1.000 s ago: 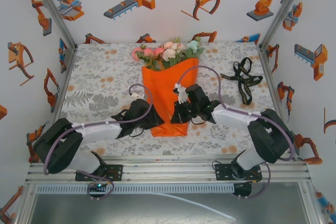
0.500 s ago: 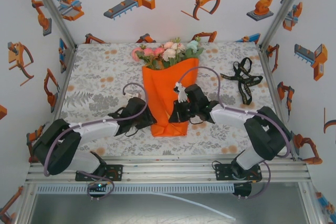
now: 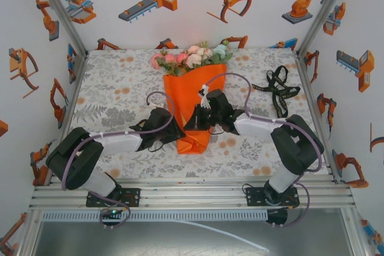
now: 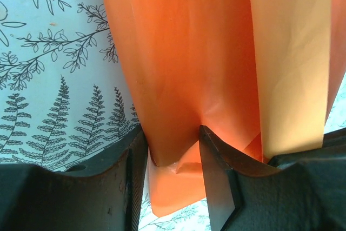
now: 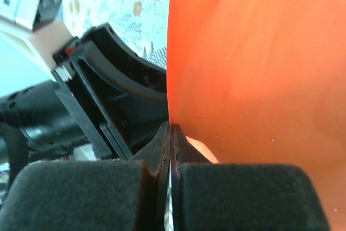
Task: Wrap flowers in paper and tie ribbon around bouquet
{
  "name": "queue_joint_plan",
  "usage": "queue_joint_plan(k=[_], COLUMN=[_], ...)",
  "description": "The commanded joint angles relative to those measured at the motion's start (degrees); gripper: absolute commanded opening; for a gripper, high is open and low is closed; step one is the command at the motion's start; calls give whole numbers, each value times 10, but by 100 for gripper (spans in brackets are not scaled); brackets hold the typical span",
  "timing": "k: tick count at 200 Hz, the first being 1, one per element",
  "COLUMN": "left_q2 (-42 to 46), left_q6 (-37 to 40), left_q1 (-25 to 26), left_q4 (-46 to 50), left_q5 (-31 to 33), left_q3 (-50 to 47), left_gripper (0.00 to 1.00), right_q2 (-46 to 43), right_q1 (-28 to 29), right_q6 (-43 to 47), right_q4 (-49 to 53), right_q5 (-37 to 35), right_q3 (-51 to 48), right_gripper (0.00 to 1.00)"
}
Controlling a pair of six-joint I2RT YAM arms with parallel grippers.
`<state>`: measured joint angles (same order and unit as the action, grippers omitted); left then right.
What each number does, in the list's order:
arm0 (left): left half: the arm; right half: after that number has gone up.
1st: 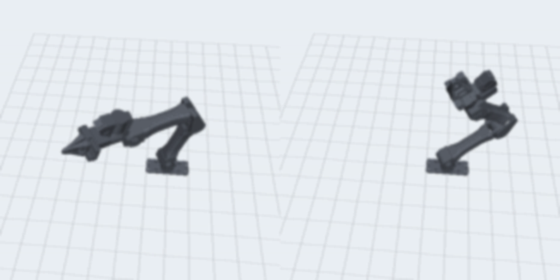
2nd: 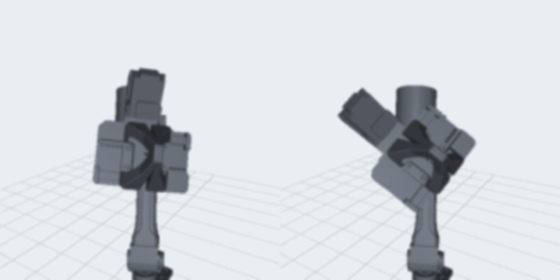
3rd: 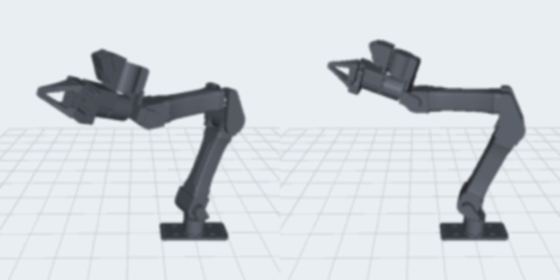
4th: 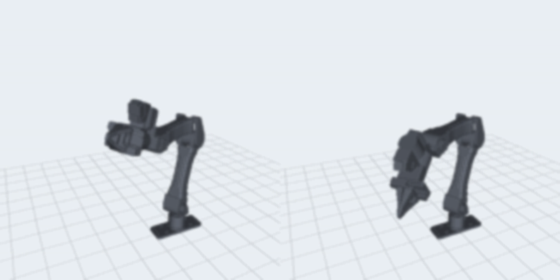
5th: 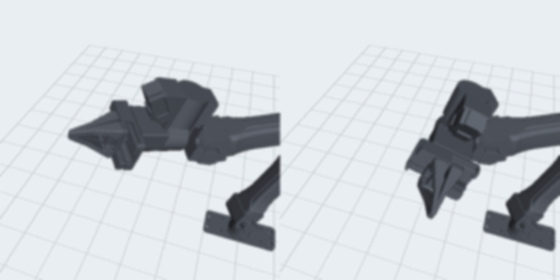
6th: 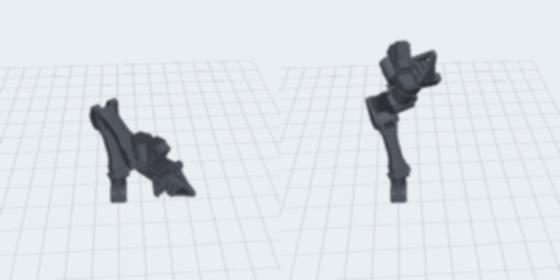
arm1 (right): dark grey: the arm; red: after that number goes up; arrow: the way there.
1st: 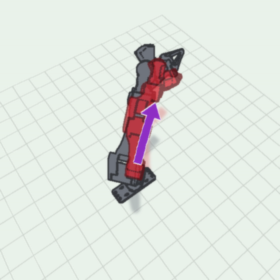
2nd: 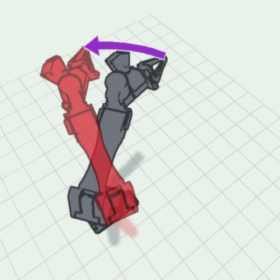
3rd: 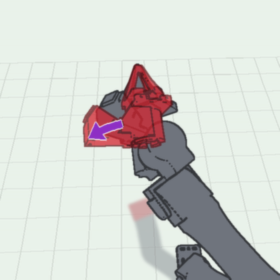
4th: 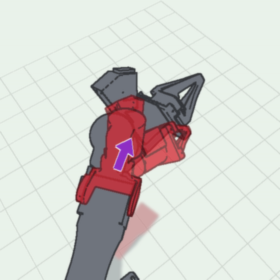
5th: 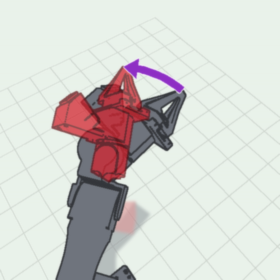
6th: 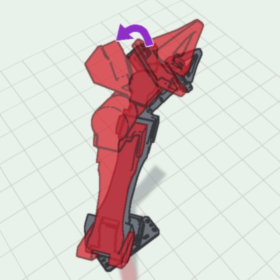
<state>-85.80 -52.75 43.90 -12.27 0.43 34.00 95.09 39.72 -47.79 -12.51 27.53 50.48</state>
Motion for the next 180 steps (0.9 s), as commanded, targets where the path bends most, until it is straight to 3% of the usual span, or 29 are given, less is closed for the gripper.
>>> queue_joint_plan(k=[1, 38, 81, 102, 123, 149, 180], left_q2=[-22, -10, 11, 40, 73, 99, 58], left_q6=[-3, -5, -25, -41, -45, -48, -68], left_q1=[5, 5, 4, 3, 2, -10, -37], left_q4=[40, 35, 66, 117, 178, 179, 101], left_q5=[-1, 0, 17, 53, 103, 124, 77], left_q3=[-4, -7, -10, -7, 8, 35, 74], left_gripper=[43, 43, 43, 44, 51, 53, 53], right_q2=[23, 73, 113, 122, 126, 126, 123], right_q1=[3, 10, 12, 12, 12, 12, 13], right_q6=[-30, 38, 53, 54, 54, 67, 63], right_q4=[0, 48, 13, 12, 5, 1, -22], right_q5=[-22, -7, 35, 31, 39, 57, 77], right_q3=[30, 38, 25, 24, 24, 25, 21], right_gripper=[0, 0, 0, 0, 3, 10, 26])
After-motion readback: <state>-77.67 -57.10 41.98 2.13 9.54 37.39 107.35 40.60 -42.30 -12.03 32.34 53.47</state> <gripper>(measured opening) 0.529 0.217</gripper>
